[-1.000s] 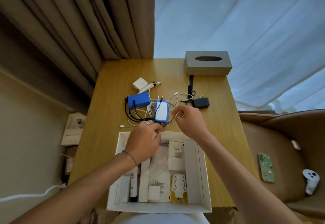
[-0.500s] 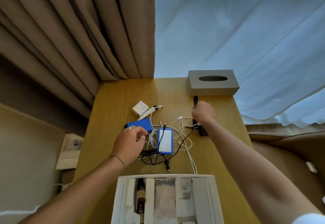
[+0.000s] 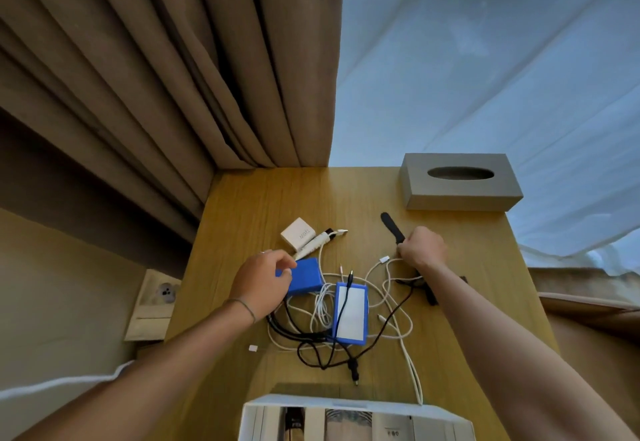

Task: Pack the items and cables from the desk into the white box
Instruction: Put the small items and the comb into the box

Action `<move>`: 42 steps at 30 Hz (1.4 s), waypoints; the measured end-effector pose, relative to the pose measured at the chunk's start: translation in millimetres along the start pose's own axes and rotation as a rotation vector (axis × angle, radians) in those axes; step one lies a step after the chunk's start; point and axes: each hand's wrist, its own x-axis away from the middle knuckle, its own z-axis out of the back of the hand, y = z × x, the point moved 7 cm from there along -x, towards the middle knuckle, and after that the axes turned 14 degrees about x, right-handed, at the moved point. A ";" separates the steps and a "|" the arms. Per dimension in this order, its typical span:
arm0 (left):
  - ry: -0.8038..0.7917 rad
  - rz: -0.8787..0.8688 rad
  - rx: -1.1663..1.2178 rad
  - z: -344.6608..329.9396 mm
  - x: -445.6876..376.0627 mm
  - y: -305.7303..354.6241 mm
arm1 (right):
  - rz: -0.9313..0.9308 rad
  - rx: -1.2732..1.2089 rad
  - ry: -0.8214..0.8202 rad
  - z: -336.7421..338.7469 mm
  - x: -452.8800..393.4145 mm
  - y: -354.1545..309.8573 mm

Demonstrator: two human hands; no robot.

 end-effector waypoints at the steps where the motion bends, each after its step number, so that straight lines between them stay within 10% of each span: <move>1: -0.002 0.013 -0.005 -1.0 -7.4 -1.5 | 0.011 -0.002 0.011 -0.8 -1.3 -2.4; 13: 0.092 0.085 -0.125 -7.4 -81.5 -26.3 | 0.139 0.017 0.110 -2.0 -1.7 -17.1; 20: -0.022 0.090 -0.104 -22.3 -108.5 -30.7 | 0.263 -0.512 0.228 47.6 44.4 -45.3; 30: -0.252 -0.108 -0.460 -40.6 -132.7 -20.2 | 0.167 -1.061 -0.176 31.2 131.2 -58.1; 42: 0.077 -0.124 0.205 13.1 -73.8 25.1 | 0.170 -1.161 -0.230 40.3 201.7 -40.4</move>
